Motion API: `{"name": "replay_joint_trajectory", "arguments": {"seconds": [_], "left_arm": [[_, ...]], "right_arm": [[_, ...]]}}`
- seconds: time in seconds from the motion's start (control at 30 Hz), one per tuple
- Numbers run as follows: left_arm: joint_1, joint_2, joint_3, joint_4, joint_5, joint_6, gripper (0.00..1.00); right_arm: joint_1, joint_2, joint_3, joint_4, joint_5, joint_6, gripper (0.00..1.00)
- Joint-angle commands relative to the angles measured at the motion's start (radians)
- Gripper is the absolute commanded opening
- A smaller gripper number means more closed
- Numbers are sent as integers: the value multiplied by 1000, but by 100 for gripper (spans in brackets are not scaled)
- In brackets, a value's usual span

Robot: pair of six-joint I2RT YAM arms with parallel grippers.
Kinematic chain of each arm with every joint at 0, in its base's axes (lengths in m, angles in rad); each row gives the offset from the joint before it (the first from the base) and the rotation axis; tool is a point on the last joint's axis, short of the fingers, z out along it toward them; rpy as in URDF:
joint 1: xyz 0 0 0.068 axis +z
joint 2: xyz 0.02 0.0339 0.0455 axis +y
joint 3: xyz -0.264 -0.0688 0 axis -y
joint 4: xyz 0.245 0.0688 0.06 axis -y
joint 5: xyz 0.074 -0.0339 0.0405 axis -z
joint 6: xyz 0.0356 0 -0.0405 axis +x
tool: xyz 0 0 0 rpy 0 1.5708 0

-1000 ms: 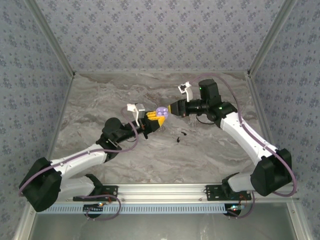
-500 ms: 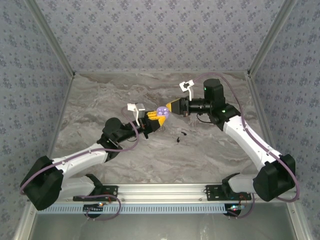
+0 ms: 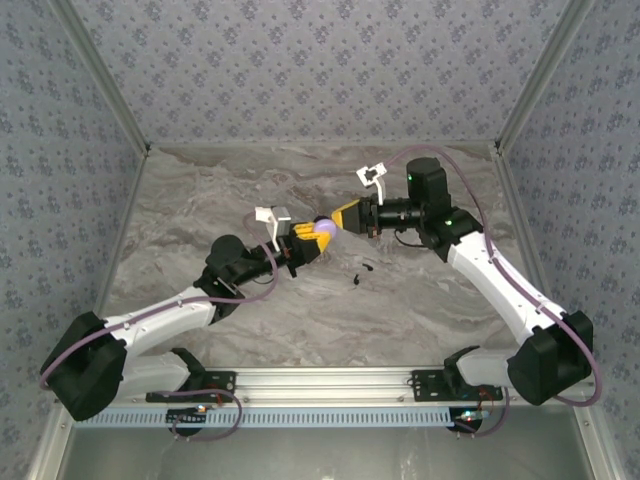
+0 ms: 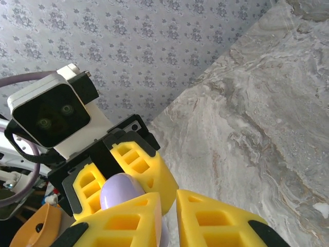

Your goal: Insert the wireless bluetooth earbuds into the charging case

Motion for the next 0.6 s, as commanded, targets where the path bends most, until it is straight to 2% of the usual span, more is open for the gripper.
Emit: {"name": "replay_joint_trajectory", "arguments": {"seconds": [0.0,0.07,0.2,0.27,0.43,0.57], "left_arm": [[-7,-1,25,-8,-48,-3,10],[-5,-6,41,-75,-84,-2,12],[-2,-9,110,-307,-168,3,14],[4,1,143,-413,-230,1,14],[44,35,208,-638,-370,-88,17],[106,91,276,-827,-370,-154,16]], "right_arm": [[49,-8,42,-99,-32,-66,18],[48,-14,54,-135,61,-76,19],[49,-8,111,-262,358,-93,20],[43,-3,114,-291,468,-86,20],[20,18,102,-327,601,-63,21],[5,31,93,-356,654,-60,21]]}}
